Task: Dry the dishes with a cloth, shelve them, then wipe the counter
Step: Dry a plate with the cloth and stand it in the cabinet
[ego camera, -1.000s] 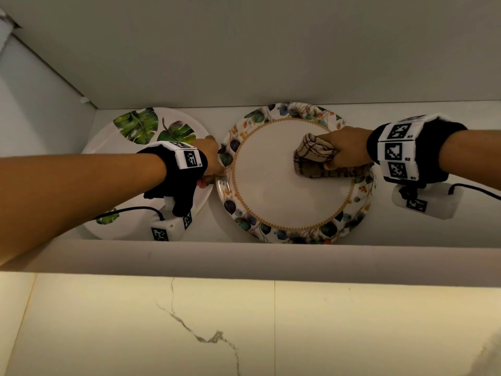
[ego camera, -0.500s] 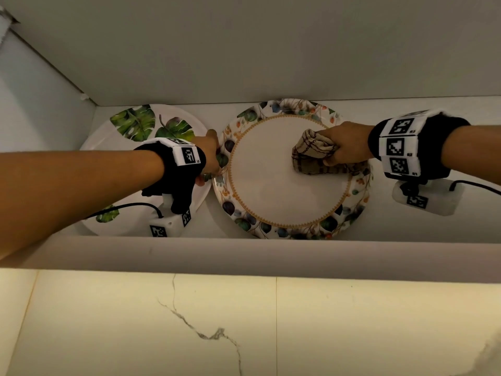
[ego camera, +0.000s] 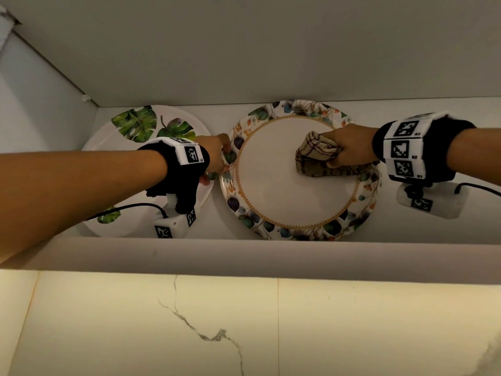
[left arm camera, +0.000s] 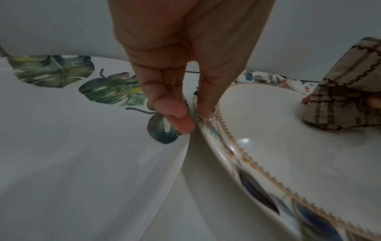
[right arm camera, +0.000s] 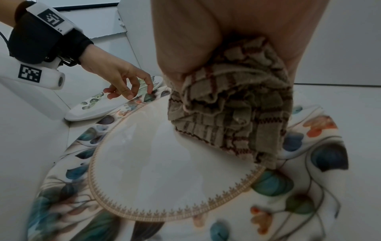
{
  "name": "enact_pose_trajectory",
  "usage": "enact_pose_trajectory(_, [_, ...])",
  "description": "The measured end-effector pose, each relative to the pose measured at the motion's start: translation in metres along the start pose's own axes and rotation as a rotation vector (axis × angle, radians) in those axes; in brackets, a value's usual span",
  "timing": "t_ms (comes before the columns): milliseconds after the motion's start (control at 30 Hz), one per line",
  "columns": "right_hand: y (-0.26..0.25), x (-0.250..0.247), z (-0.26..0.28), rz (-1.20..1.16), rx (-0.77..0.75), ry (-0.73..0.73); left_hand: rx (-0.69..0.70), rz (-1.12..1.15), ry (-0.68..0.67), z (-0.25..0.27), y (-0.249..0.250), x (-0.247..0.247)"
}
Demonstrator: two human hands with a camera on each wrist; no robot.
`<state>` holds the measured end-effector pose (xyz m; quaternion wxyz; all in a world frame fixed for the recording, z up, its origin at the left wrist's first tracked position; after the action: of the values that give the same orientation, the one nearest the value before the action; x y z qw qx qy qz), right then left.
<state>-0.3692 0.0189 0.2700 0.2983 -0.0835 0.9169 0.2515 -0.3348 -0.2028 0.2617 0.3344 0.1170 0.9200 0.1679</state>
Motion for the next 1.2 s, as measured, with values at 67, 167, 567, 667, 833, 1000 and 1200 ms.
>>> enact_pose_trajectory(67, [0.000,0.000,0.000,0.000,0.003,0.000,0.002,0.018,-0.006,0.000,0.002,0.000])
enact_pose_trajectory(167, [-0.001,0.000,0.001,-0.015,0.008,-0.002,-0.010,0.051,-0.045,0.002,0.002,0.003])
enact_pose_trajectory(567, [-0.003,0.002,0.004,-0.066,0.024,-0.005,-0.097,0.119,-0.093,0.003,-0.005,0.012])
enact_pose_trajectory(667, [-0.006,0.003,0.005,-0.072,0.022,-0.015,-0.123,0.163,-0.067,0.002,-0.009,0.007])
enact_pose_trajectory(833, [-0.015,0.001,0.001,-0.065,-0.005,-0.012,-0.188,0.138,-0.065,0.002,-0.017,-0.002])
enact_pose_trajectory(1000, [-0.013,-0.003,-0.001,-0.049,0.002,0.012,-0.217,0.040,-0.103,0.006,-0.019,0.003])
enact_pose_trajectory(1200, [-0.013,0.000,0.001,-0.034,-0.003,0.007,-0.195,0.054,-0.099,0.010,-0.009,0.002])
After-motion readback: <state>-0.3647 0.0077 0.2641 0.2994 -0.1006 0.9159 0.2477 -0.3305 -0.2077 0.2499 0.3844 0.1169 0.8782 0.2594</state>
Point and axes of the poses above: each hand's wrist, its own z-axis away from the middle knuckle, its own x-axis out of the palm, y = z × x, the point moved 10 cm from there along -z, towards the middle knuckle, and after that the axes turned 11 degrees about z, right-handed, at the moved point
